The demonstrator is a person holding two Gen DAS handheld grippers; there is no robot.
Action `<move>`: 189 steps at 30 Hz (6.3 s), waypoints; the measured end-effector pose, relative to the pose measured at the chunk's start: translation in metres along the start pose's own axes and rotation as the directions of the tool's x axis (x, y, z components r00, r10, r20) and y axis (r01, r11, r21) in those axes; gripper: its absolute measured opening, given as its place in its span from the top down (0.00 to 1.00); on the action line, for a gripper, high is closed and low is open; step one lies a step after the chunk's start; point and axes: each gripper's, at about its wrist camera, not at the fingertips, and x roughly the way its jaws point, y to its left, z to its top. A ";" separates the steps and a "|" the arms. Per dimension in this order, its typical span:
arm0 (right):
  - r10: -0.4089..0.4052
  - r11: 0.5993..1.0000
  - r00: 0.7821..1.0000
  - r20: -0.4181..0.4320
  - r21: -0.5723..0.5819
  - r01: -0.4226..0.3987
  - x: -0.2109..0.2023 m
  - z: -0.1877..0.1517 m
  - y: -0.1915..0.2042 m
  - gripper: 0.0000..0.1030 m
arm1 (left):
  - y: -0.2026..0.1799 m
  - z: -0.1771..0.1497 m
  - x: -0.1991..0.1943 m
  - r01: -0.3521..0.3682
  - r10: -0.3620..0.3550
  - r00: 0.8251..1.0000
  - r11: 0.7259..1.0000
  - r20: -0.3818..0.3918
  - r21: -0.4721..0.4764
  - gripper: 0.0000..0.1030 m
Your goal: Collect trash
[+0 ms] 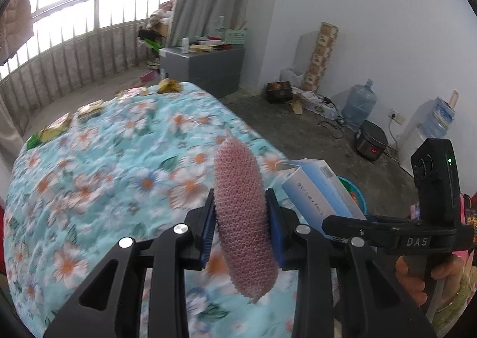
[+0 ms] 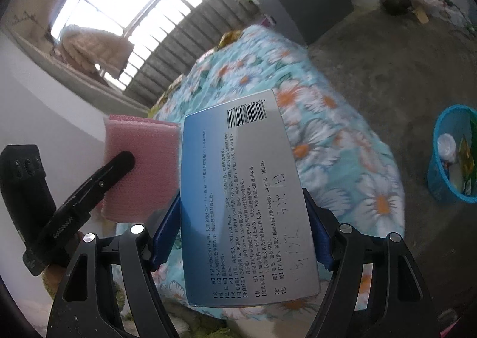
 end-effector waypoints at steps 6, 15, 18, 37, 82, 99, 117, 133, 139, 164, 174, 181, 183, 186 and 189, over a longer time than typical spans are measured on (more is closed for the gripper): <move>-0.021 0.994 0.992 0.124 0.105 0.008 -0.050 0.007 -0.044 0.32 | -0.044 0.028 0.024 0.099 -0.098 0.995 0.993 -0.012 0.062 0.70; -0.237 0.877 0.934 0.267 0.472 0.088 -0.129 -0.017 -0.170 0.32 | -0.144 0.055 0.108 0.296 -0.273 0.945 0.947 -0.179 0.121 0.70; -0.193 0.829 0.952 0.236 0.558 0.030 -0.121 -0.033 -0.207 0.32 | -0.174 0.053 0.144 0.321 -0.280 0.926 0.937 -0.253 0.137 0.70; -0.453 0.622 0.890 -0.047 0.699 0.353 -0.013 0.017 -0.419 0.21 | -0.268 0.049 0.325 0.331 -0.224 0.853 0.931 -0.471 0.156 0.70; -0.331 0.877 0.814 0.478 -0.162 0.452 -0.083 -0.006 0.020 0.08 | -0.047 0.005 -0.057 -0.311 0.350 0.926 0.920 0.141 -0.239 0.05; -0.521 0.743 0.798 0.303 -0.297 0.599 -0.031 -0.083 0.067 0.08 | -0.023 -0.120 -0.065 -0.483 0.457 0.875 0.819 -0.156 -0.308 0.05; -0.640 0.664 0.733 0.232 -0.314 0.679 -0.036 -0.117 0.038 0.08 | -0.037 -0.125 -0.051 -0.490 0.455 0.869 0.845 -0.193 -0.215 0.05; -0.653 0.664 0.725 0.221 -0.292 0.688 -0.045 -0.115 0.028 0.08 | -0.056 -0.117 -0.044 -0.462 0.435 0.882 0.873 -0.178 -0.155 0.05; -0.656 0.664 0.722 0.220 -0.287 0.691 -0.047 -0.118 0.027 0.08 | -0.057 -0.116 -0.044 -0.461 0.434 0.883 0.873 -0.180 -0.158 0.05; -0.654 0.666 0.723 0.223 -0.284 0.690 -0.051 -0.119 0.026 0.08 | -0.060 -0.115 -0.044 -0.459 0.432 0.884 0.874 -0.178 -0.157 0.05; -0.656 0.663 0.720 0.224 -0.285 0.692 -0.049 -0.119 0.029 0.08 | -0.058 -0.118 -0.045 -0.457 0.428 0.885 0.874 -0.186 -0.164 0.05; -0.655 0.664 0.721 0.227 -0.283 0.692 -0.049 -0.119 0.030 0.08 | -0.057 -0.118 -0.045 -0.457 0.427 0.885 0.874 -0.186 -0.165 0.05; -0.655 0.664 0.721 0.226 -0.284 0.692 -0.049 -0.119 0.030 0.08 | -0.057 -0.118 -0.045 -0.457 0.428 0.884 0.874 -0.187 -0.165 0.05; -0.655 0.664 0.721 0.226 -0.282 0.692 -0.048 -0.119 0.030 0.08 | -0.057 -0.118 -0.045 -0.457 0.428 0.885 0.874 -0.186 -0.165 0.05; -0.656 0.664 0.720 0.226 -0.282 0.693 -0.049 -0.119 0.030 0.08 | -0.057 -0.118 -0.044 -0.457 0.428 0.885 0.874 -0.186 -0.165 0.05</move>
